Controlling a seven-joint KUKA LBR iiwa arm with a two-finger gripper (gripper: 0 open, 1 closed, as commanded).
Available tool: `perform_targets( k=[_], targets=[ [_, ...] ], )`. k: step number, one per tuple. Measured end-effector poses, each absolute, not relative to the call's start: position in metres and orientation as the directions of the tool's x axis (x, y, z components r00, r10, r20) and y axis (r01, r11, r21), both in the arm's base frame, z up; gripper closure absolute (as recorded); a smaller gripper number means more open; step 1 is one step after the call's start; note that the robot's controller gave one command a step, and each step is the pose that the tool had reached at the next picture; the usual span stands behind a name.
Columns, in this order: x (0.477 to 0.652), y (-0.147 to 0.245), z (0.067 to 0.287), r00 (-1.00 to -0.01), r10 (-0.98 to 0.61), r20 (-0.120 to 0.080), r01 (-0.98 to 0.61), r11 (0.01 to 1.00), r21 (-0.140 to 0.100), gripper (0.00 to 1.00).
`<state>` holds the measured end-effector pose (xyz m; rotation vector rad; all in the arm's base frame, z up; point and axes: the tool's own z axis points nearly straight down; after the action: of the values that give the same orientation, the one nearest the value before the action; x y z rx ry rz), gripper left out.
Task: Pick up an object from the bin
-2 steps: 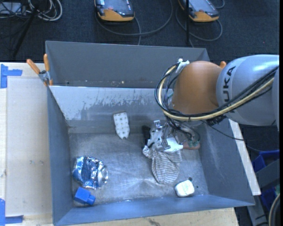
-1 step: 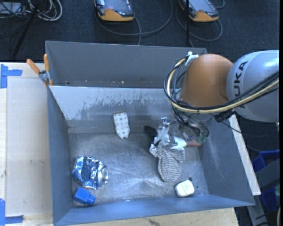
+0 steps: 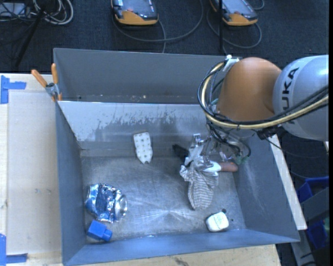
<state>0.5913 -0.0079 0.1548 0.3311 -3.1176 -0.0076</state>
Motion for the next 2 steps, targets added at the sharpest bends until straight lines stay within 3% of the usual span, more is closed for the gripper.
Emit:
perform_targets(
  k=[1, 2],
  targets=[
    [0.592, -0.011, 0.168, -0.978, -0.21, -0.001, -0.21, 0.978, 0.001, 1.0],
    [0.538, 0.021, 0.151, -0.982, -0.188, -0.004, -0.188, 0.982, -0.001, 1.0]
  ],
)
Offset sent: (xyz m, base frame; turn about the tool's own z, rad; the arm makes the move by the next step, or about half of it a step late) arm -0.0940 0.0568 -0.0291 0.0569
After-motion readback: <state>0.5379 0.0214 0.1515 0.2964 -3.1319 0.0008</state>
